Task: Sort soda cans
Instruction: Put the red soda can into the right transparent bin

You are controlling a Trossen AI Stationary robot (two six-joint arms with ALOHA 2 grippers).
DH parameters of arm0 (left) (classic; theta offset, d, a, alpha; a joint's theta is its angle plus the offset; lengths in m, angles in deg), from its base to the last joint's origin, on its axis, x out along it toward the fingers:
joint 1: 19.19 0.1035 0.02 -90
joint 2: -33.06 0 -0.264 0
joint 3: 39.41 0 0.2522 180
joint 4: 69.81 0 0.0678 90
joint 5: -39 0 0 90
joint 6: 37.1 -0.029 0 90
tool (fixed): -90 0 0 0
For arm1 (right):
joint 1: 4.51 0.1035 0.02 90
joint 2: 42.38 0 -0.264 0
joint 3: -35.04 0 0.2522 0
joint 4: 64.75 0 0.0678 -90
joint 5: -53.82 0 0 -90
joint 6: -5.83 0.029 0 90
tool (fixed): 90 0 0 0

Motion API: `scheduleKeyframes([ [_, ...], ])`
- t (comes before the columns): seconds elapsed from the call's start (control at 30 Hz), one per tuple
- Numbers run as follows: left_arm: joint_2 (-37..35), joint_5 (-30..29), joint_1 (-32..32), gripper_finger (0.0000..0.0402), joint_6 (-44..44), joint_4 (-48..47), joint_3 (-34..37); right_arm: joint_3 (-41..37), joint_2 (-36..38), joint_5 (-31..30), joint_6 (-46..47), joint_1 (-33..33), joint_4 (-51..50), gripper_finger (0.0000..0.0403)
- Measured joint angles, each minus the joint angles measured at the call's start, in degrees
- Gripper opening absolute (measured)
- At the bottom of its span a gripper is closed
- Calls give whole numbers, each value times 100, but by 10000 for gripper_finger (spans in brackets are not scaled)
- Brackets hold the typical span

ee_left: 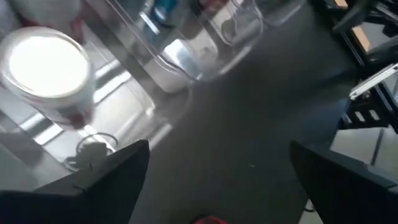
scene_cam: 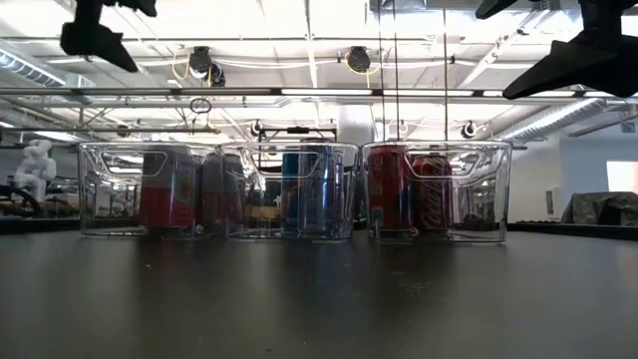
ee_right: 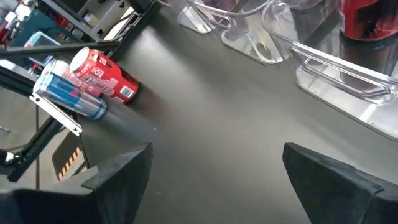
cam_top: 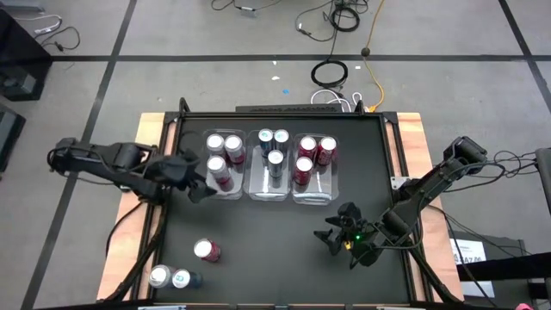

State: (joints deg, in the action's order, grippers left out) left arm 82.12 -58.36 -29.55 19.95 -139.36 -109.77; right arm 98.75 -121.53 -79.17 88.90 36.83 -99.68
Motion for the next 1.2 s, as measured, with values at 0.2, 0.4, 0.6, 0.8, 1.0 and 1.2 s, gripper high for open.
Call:
scheduleKeyframes([
  [0.2,415,-489,-985,396,1081,227,0,0,0,318,-261,0,-4,352],
  [0.4,864,-557,-1723,396,2039,521,0,0,0,526,-465,0,-6,352],
  [0.6,1397,-601,-2301,396,2923,568,-1,0,2,754,-638,0,-9,352],
  [0.8,2030,-763,-2676,396,3267,514,-591,0,2,1038,-860,2,-16,352],
  [1.0,2807,-937,-2764,396,3387,-644,-1726,0,2,1037,-1012,2,-13,352],
  [1.2,3308,-302,-2766,396,3407,-946,-2064,0,2,1035,-1030,60,-9,352],
])
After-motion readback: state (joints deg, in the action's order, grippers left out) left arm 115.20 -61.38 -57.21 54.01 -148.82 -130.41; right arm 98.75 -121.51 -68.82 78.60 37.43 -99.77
